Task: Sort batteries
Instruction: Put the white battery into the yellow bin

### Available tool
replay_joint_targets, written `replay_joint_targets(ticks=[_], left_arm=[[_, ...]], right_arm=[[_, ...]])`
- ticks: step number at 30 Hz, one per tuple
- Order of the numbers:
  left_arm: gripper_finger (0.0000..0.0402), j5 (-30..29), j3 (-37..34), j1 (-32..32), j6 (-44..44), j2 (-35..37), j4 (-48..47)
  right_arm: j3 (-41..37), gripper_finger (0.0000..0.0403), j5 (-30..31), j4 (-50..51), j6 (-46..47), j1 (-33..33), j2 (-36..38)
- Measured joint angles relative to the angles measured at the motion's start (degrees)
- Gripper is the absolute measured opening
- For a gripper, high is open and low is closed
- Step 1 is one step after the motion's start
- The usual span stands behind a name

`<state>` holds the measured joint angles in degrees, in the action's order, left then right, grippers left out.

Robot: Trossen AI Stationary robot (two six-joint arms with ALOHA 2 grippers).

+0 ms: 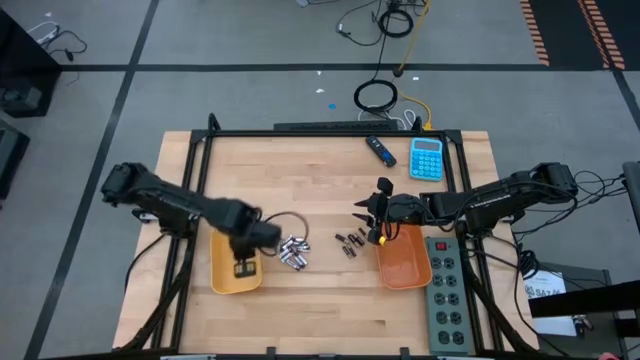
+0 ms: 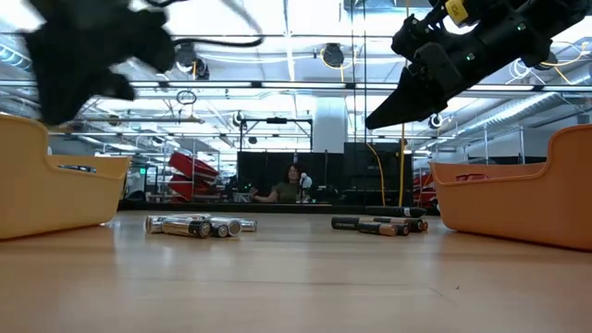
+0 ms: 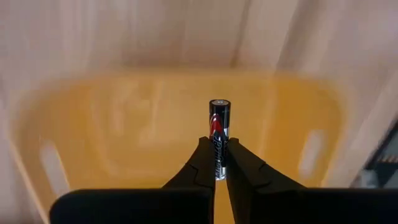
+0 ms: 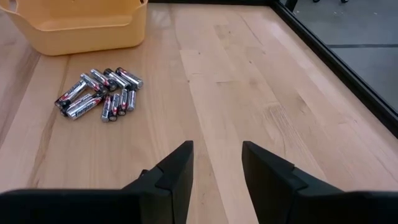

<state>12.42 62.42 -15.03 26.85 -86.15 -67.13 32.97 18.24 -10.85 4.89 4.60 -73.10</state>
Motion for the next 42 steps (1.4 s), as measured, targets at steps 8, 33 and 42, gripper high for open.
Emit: replay_joint_targets(ticks=[8,33,42], left_arm=[[0.0049,-9.63,-14.21,-6.84,6.15,-0.46,3.51],[0.0122,-14.44,-20.85,-6.75,4.81,-0.44,14.14],[0.0184,-14.91,-19.81,-6.75,6.68,-0.44,13.03]], right_arm=[[0.0,0.013,-0.07,-0.25,-1.04,0.0,0.0],[0.0,0.013,-0.29,-1.64,-1.5,0.0,0.0],[0.0,0.013,-0.35,-1.64,-1.07,0.0,0.0]])
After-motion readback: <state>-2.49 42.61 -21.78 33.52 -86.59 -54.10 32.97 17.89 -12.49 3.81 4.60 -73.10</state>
